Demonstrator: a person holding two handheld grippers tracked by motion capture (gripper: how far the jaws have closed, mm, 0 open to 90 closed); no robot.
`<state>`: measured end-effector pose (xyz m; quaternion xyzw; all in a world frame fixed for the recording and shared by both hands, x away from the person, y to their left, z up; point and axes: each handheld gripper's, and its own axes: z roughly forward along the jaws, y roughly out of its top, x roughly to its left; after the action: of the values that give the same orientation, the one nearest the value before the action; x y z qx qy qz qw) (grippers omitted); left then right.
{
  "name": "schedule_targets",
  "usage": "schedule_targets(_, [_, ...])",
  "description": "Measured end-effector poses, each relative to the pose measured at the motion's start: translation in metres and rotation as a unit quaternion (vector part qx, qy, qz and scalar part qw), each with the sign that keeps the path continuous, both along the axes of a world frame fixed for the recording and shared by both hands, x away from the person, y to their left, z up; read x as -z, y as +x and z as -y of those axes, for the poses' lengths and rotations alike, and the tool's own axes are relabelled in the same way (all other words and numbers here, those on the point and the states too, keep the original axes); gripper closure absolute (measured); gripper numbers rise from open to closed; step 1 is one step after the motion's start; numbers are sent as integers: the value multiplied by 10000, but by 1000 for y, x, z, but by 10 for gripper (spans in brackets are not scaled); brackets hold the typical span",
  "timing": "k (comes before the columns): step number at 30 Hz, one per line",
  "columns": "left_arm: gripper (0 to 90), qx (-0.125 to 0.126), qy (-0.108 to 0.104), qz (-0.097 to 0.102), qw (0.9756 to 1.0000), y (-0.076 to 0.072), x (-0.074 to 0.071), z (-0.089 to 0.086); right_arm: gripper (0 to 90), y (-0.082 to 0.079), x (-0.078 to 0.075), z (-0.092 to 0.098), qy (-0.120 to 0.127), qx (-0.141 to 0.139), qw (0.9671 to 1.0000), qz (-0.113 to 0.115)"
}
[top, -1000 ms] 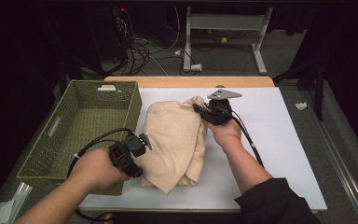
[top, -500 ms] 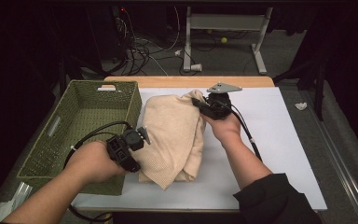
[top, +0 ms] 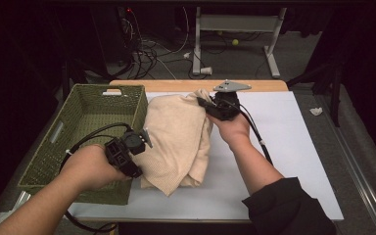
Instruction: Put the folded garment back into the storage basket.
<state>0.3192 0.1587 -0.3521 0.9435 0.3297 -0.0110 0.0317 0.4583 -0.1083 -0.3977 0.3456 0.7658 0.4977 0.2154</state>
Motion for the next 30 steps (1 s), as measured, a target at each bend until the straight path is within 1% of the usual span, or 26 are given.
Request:
schedule_targets(2, [619,-47,-37,-8,10000,0,-2,-2,764,0,-2,-2,7,-13,10000,6])
schedule_targets(6, [619,-5,-21,-25,10000,0,-10,-5,764,0,-5,-4,0,-32,10000,23])
schedule_targets(9, [619,3,-12,-7,10000,0,-14,-7,764,1,-8,-5,40,-35,10000,22])
schedule_targets(12, [619,0,-3,-14,10000,1,-18,-8,763,1,-13,-6,40,-37,10000,20])
schedule_targets(16, [619,33,-7,-28,10000,2,-23,-11,763,1,-20,-9,30,-46,10000,77])
schedule_targets(21, [619,28,-34,-73,10000,6,-29,-20,763,1,-29,-15,38,-55,9999,139])
schedule_targets(26, [619,25,-43,-135,9999,11,-33,-30,763,3,-33,-24,38,-37,9999,106])
schedule_targets(30, [619,94,-25,-151,9998,16,-37,-39,763,5,-35,-32,58,-39,9999,87])
